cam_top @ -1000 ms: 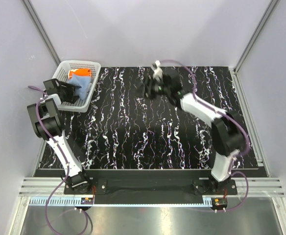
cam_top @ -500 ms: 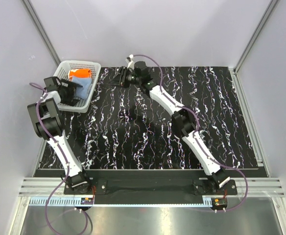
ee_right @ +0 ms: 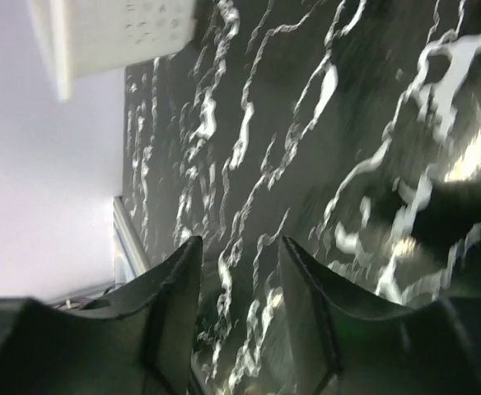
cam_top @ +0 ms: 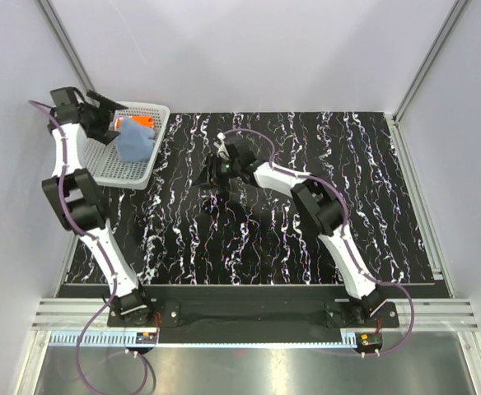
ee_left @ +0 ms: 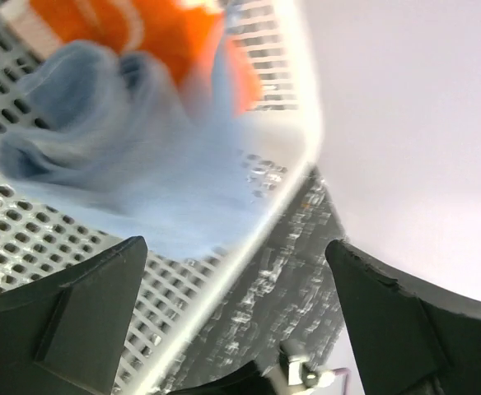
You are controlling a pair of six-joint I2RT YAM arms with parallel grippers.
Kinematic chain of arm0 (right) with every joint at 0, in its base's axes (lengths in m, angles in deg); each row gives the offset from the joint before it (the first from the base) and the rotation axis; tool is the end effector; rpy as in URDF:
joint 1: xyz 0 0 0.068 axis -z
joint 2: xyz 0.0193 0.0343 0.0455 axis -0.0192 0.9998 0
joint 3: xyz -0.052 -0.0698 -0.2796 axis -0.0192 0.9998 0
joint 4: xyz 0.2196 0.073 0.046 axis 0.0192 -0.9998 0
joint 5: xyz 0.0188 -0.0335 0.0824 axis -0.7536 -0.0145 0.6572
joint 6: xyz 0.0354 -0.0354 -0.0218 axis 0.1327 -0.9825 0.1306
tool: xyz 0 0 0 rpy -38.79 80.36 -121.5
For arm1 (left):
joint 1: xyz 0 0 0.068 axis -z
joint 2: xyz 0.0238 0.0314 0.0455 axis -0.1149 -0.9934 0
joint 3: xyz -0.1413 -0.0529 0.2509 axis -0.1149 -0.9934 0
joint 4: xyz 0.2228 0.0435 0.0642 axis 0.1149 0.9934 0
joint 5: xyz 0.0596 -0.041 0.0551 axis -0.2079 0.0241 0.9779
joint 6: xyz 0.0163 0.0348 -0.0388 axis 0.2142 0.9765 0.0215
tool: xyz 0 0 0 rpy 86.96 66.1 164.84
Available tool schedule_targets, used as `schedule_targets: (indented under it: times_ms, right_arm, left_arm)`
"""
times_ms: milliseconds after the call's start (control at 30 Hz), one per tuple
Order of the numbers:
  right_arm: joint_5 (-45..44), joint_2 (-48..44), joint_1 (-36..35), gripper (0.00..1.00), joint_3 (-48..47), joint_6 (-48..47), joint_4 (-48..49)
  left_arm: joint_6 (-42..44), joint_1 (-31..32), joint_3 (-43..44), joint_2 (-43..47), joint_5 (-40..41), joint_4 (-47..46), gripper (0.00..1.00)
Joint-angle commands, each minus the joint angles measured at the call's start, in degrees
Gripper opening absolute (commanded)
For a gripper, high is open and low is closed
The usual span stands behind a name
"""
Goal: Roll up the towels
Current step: Place the rolled towel into the container
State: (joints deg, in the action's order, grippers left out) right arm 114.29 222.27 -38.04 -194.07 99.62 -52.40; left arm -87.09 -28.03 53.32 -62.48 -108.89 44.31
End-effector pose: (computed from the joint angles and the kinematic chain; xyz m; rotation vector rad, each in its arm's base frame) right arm 0.4156 0.3649 0.1659 -0.2843 2.3852 1.4270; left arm 0.4569 0.1629 0.3065 -1.1878 2.0045 -0.7617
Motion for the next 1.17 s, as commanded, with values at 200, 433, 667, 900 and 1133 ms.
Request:
schedule_targets:
  times_ms: [200, 433, 667, 900, 1133]
  right_arm:
    - [-5.0, -28.8, 0.5, 0.55, 24.1, -3.6, 7.7]
    - [-13.1, -45.6, 0.4, 0.61, 41.2, -5.3, 5.5]
    - [-22.5, -64.6, -2.3, 0.7, 45.8, -10.5, -5.7]
    - [-24.9, -80.7, -3.6, 0.92, 53.0, -8.4, -9.4]
    - [-29.7, -92.1, -3.7, 0.95, 59.7, -8.9, -11.3]
  left_arm:
    - [-13.6, -0.9, 23.2, 0.0, -19.2, -6.3, 0.99]
    - [-11.4, -1.3, 8.8, 20.8, -18.4, -15.3, 0.99]
    - [9.2, 0.9, -16.2, 48.3, -10.3, -4.5, 0.99]
    - [23.5, 1.6, -50.4, 79.7, 14.6, -7.1, 0.99]
    - [33.1, 5.2, -73.1, 94.7, 23.0, -18.1, 0.99]
